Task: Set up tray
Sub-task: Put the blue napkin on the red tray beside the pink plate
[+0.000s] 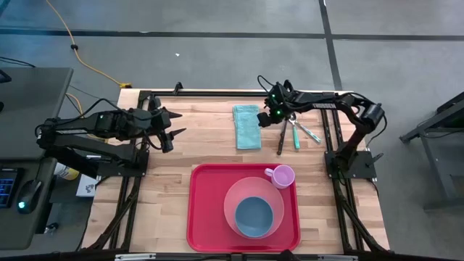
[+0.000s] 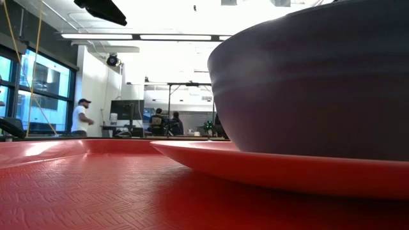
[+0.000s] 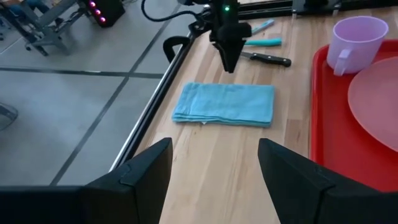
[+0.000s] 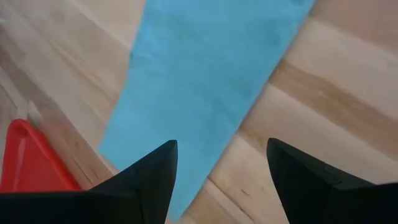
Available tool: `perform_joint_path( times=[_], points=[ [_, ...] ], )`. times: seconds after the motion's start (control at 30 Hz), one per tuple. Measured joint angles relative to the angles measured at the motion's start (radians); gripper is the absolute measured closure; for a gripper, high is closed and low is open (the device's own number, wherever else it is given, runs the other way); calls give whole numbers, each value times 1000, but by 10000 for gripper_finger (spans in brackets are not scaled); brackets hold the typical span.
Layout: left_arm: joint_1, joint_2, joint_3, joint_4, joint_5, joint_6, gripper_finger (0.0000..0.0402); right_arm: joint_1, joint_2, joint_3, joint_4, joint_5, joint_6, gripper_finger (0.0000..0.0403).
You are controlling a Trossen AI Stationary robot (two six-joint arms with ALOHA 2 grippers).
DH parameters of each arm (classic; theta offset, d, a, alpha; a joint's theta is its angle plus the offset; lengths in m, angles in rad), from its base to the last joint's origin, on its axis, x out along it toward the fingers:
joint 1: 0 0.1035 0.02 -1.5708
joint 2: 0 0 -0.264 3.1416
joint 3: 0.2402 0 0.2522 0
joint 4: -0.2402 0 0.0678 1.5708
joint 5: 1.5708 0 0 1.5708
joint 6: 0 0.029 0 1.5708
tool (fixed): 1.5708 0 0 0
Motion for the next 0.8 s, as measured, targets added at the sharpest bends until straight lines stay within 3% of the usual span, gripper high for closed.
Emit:
perform_joint_path(
  times=[0.63,0.8],
  points=[
    [0,0,0,0,2,5,133,2,51,0,16,-54,73,175],
    [0,0,0,0,11,6,133,7,98,0,52,-117,76,175]
  ],
)
